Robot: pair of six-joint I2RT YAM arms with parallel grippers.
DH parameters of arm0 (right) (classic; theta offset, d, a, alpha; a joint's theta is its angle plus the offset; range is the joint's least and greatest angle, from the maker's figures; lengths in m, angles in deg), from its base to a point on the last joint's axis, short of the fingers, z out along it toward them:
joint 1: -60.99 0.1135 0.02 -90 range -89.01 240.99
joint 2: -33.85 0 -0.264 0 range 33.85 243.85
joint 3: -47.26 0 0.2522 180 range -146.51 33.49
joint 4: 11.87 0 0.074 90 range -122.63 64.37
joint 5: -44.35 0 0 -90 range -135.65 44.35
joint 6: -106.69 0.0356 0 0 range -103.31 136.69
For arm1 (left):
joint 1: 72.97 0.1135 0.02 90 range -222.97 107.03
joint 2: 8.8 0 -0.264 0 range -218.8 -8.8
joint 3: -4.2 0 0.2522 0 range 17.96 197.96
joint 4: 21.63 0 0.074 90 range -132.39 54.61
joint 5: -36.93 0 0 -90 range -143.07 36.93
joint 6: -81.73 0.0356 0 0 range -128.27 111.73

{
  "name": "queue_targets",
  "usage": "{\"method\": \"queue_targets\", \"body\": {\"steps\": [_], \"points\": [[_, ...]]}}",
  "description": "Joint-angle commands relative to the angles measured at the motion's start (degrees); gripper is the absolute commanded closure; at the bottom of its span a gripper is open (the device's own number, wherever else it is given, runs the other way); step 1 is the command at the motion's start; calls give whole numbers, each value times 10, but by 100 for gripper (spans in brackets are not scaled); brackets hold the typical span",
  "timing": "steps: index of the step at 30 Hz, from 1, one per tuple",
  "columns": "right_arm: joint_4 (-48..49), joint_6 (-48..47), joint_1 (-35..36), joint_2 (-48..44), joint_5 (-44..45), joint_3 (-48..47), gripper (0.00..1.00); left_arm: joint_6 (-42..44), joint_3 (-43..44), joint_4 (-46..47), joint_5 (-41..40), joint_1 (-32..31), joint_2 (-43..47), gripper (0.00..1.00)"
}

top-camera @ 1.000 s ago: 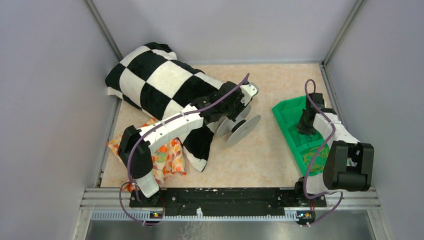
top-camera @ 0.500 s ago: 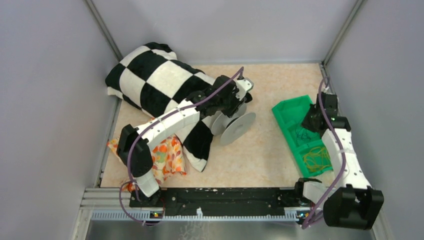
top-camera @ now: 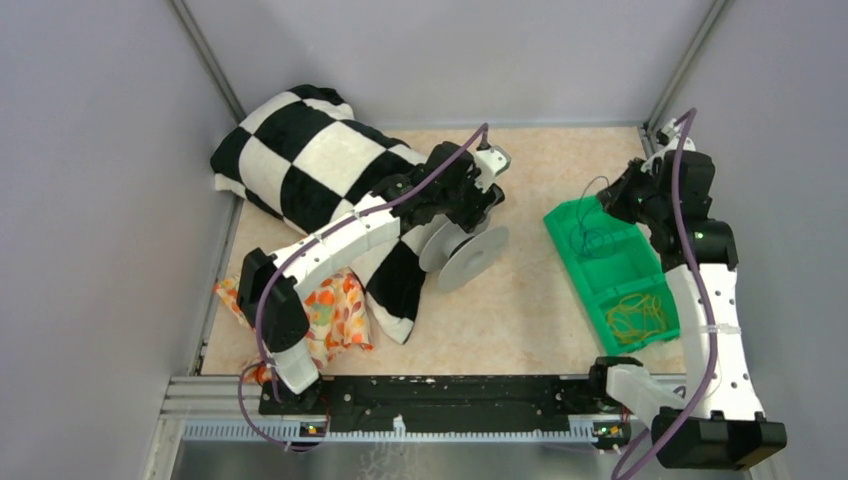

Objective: Wrap the cables

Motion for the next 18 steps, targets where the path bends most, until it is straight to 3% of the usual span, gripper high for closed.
{"method": "queue_targets", "body": {"steps": [1,5,8,18], "points": [[7,3,65,8,-51,-59,100,-12,16,2,4,0,16,33],[26,2,125,21,-71,-82,100,-20,9,5,3,0,32,28],[41,6,162,31,-95,-96,100,-22,16,-10,-6,0,39,16],[74,19,197,44,-109,-66,100,-32,21,-30,-19,2,99,10]]}}
